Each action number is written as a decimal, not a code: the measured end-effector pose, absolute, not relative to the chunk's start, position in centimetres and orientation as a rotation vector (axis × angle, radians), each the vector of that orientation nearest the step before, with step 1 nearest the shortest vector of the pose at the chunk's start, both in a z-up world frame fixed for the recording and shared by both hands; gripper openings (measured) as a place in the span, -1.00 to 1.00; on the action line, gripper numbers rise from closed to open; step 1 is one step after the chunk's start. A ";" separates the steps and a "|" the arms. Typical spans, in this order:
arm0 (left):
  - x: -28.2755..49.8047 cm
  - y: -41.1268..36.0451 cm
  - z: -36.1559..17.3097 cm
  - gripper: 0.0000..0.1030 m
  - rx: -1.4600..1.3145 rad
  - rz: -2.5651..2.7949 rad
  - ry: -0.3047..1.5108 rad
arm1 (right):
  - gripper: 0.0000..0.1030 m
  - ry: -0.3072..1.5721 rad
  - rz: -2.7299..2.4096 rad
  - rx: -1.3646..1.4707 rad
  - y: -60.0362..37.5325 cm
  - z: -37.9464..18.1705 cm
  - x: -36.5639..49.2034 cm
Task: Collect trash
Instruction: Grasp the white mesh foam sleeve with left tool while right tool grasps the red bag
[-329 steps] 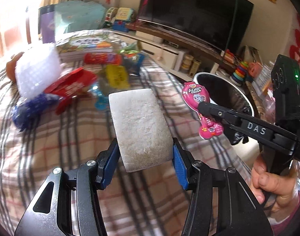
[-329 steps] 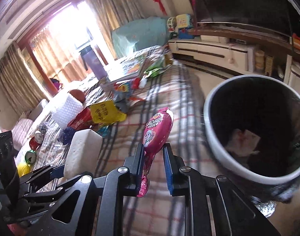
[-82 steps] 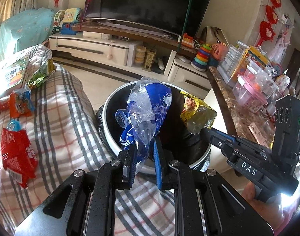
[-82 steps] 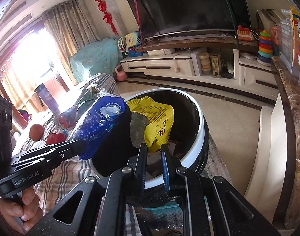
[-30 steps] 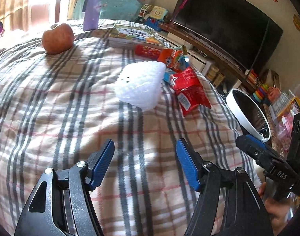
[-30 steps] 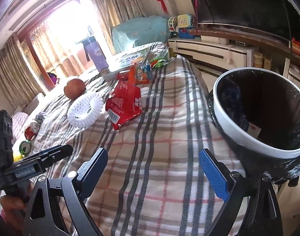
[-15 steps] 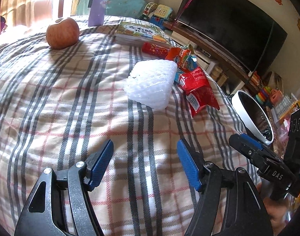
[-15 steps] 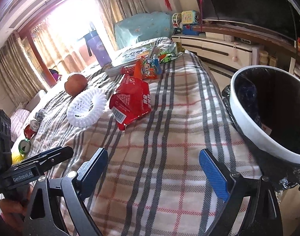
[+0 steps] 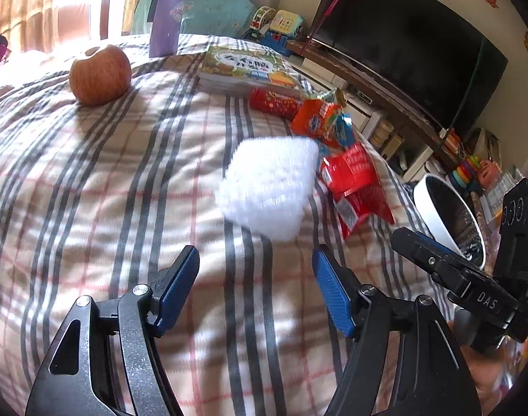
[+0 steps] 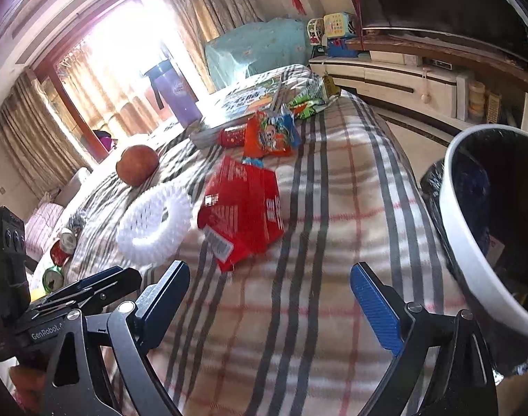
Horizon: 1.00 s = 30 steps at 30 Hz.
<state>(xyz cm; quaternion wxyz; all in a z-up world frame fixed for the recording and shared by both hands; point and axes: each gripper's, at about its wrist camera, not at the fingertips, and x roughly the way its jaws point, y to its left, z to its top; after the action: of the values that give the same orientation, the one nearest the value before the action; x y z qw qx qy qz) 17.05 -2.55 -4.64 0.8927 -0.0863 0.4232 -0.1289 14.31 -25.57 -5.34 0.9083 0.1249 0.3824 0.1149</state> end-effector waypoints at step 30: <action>15.9 -6.8 -4.1 -0.74 -0.121 -0.395 0.849 | -0.89 0.748 0.192 0.255 -28.2 -4.6 12.2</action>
<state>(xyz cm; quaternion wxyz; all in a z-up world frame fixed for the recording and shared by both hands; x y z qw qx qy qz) 15.86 -6.77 -4.07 0.8906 -0.0584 0.4088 -0.1903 12.18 -28.21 -4.57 0.9185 0.1243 0.3636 0.0936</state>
